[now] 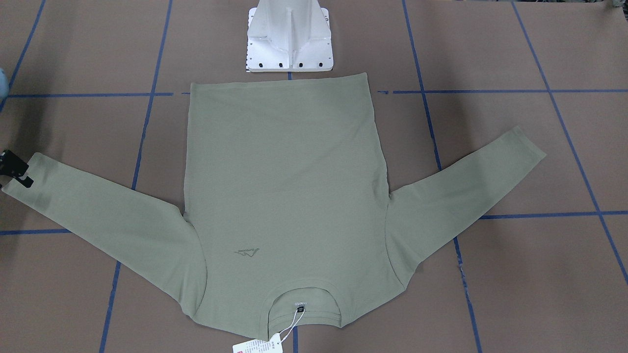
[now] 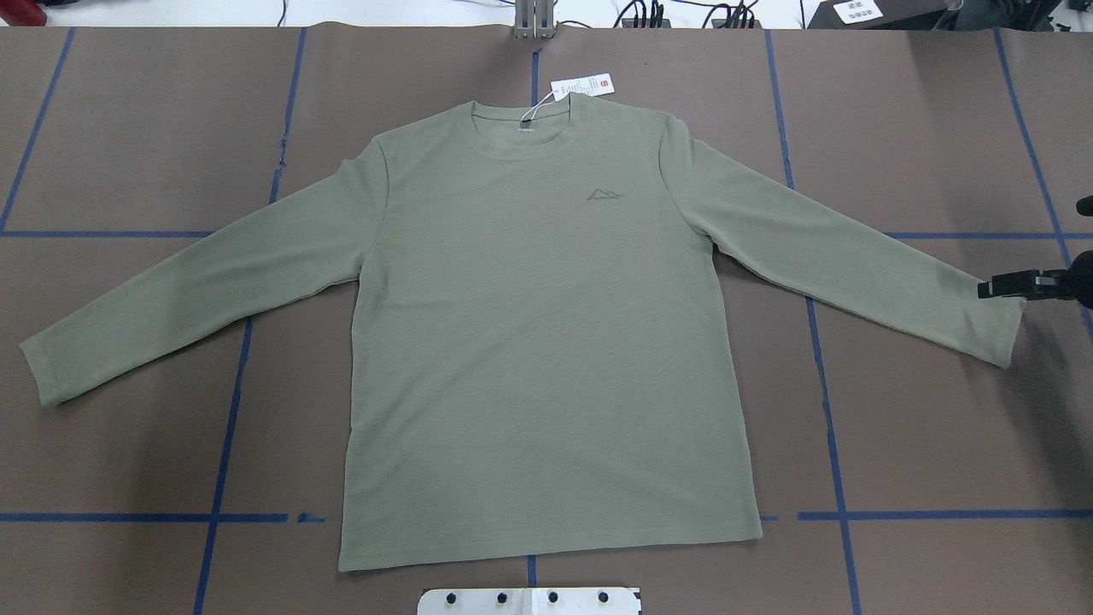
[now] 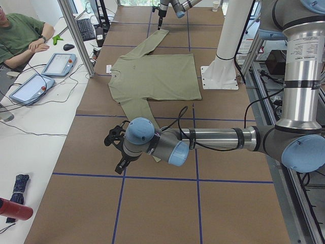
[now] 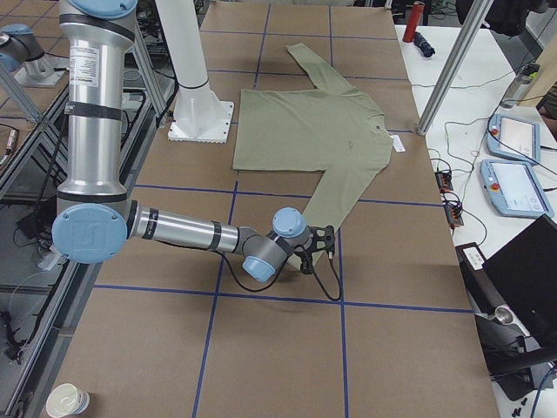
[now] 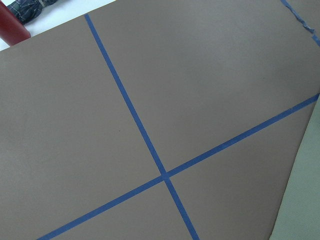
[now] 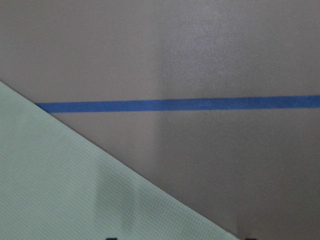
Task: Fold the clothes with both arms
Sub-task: 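Lower the right gripper onto the sleeve cuff nearest it and grasp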
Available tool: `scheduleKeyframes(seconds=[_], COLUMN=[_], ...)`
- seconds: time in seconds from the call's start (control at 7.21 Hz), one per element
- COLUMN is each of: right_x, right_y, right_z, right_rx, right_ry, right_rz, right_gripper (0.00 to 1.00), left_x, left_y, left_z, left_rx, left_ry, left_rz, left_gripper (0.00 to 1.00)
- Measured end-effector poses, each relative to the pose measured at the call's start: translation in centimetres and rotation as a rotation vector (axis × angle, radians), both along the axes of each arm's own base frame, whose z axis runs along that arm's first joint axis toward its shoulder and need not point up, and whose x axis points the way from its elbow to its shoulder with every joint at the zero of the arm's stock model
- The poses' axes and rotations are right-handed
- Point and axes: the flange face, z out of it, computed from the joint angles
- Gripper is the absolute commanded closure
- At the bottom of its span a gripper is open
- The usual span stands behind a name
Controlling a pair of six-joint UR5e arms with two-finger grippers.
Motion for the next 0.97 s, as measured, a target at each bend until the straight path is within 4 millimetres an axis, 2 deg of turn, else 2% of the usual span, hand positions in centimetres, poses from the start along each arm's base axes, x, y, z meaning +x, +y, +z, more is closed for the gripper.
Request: scheduleKeyframes(seconds=[0.42,0.97], right_x=[0.4,0.4], right_y=[0.7,0.7], right_z=[1.3,1.7], right_rx=[-0.022,-0.029], right_ry=[0.016,0.022], right_rz=[0.004,0.007], right_gripper=[0.13,0.18], left_x=[0.0,0.1], left_y=[0.0,0.1], left_z=[-0.2,-0.1], left_rx=[0.003,0.002], left_ry=[0.005,0.020], left_rz=[0.001,0.009], left_gripper=[0.00,0.00])
